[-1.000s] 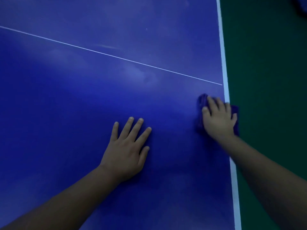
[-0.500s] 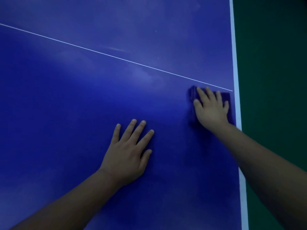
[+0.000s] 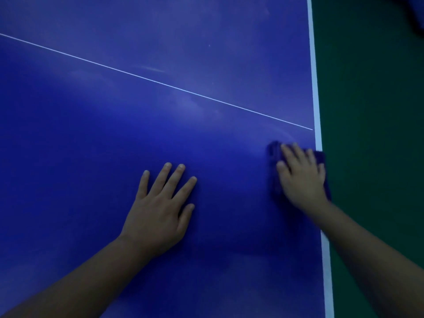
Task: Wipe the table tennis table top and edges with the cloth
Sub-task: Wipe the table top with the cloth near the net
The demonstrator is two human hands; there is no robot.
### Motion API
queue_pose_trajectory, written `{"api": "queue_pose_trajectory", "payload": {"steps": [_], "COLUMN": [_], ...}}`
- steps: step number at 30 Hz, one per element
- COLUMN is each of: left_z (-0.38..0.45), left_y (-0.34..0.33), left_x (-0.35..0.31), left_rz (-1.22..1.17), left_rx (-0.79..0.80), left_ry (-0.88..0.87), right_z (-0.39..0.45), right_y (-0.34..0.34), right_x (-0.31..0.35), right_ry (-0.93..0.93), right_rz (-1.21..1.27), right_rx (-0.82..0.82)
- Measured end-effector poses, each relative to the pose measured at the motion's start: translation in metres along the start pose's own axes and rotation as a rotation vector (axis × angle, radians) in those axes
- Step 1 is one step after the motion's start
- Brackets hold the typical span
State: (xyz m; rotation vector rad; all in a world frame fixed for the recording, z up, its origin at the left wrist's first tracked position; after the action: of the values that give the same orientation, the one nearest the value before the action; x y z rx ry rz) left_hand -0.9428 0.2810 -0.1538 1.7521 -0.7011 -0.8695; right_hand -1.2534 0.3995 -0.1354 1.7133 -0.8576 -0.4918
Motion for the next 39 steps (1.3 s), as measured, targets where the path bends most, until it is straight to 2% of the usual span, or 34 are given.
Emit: {"api": "queue_pose_trajectory", "payload": {"steps": [3,6,10,13,21,23,26,27,30,32,34,36,39], "left_z": [0.001,0.002,0.001,-0.005,-0.052,-0.068,-0.087,-0.092,-0.109,-0.125,-0.141,-0.154,-0.165], "left_y": [0.001,0.001,0.003,0.003,-0.015,-0.022,-0.029,-0.029,-0.033,-0.039,-0.046,-0.052,-0.056], "left_x": [-0.002,-0.003,-0.004,-0.004,-0.023,-0.032,-0.044,-0.046,-0.052,-0.056,-0.062,-0.068,-0.081], "left_rz": [-0.007,-0.013,-0.015,-0.028,-0.042,-0.038,-0.017,-0.015,-0.010,0.000,0.010,0.007,-0.012], "left_rx": [-0.002,0.017,0.024,0.029,0.005,0.001,0.007,0.006,0.013,0.030,0.045,0.060,0.063], "left_ry": [0.017,0.024,0.038,0.051,0.029,0.019,0.002,-0.002,-0.018,-0.031,-0.045,-0.043,-0.023], "right_z": [0.063,0.081,-0.003,-0.074,-0.196,-0.213,-0.223,-0.231,-0.295,-0.344,-0.370,-0.369,-0.357], "right_y": [0.022,0.020,-0.010,-0.034,-0.075,-0.079,-0.085,-0.087,-0.102,-0.113,-0.118,-0.116,-0.116], "right_x": [0.001,0.044,0.110,0.103,0.048,0.037,0.051,0.064,0.081,0.050,0.000,-0.044,-0.064], "right_ry": [-0.201,-0.142,0.239,0.385,0.459,0.391,0.149,0.150,0.421,0.491,0.410,0.250,0.060], "right_rz": [0.151,0.129,-0.035,-0.071,-0.120,-0.093,0.018,0.020,-0.060,-0.071,-0.080,-0.087,-0.003], "right_rx": [-0.024,-0.013,-0.016,0.081,0.091,0.072,0.043,0.035,0.053,0.071,0.052,0.053,0.095]}}
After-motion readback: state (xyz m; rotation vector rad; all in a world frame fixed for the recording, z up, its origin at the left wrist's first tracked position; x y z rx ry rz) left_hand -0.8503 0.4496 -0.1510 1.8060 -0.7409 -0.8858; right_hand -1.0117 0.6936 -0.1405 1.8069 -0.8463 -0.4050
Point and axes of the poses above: each hand's wrist, its own z-axis towards the middle knuckle, its own y-axis out of the back of the hand, x = y × z, the point moved 7 cm from there along z, towards the middle knuckle, and after that the axes turned 7 degrees about x, right-handed, at the moved point
